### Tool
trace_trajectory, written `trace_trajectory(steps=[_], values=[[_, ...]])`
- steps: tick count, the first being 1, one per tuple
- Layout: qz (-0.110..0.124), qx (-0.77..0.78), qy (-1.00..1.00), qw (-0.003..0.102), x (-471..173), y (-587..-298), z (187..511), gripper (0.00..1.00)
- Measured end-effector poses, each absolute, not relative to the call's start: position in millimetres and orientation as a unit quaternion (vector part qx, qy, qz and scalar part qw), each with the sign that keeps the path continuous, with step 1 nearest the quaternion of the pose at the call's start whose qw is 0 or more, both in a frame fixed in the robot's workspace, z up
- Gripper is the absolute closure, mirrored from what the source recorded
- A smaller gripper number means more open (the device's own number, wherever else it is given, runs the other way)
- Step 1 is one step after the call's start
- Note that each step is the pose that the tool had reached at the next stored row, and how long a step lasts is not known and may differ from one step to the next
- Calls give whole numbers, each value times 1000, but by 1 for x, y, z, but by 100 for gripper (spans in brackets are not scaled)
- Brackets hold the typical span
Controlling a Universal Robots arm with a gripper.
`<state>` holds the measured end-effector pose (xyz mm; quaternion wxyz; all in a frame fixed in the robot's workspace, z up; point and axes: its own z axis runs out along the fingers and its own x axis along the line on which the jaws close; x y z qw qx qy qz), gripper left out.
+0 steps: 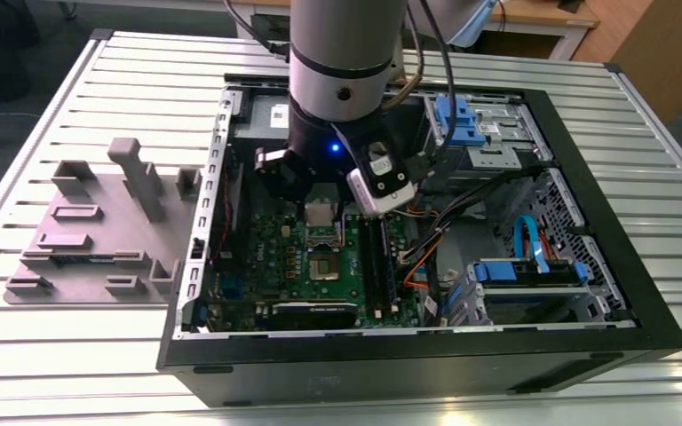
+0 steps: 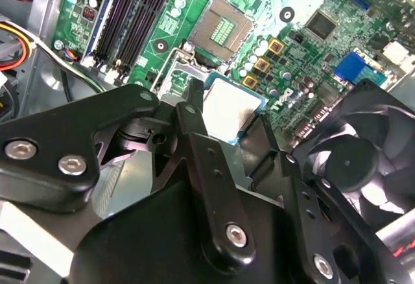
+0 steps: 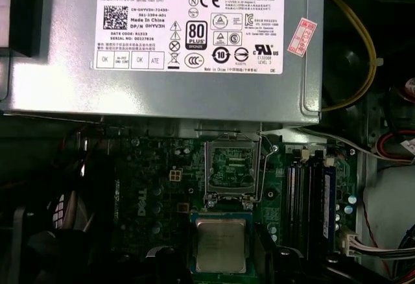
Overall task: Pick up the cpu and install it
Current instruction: 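Pick up the cpu and move it towards the insertion slot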
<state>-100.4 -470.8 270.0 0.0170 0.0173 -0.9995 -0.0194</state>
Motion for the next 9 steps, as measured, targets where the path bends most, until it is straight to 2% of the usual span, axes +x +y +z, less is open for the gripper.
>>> trace_trajectory(steps=[9], values=[[-19, 17, -1000, 17, -99, -471, 266, 53]])
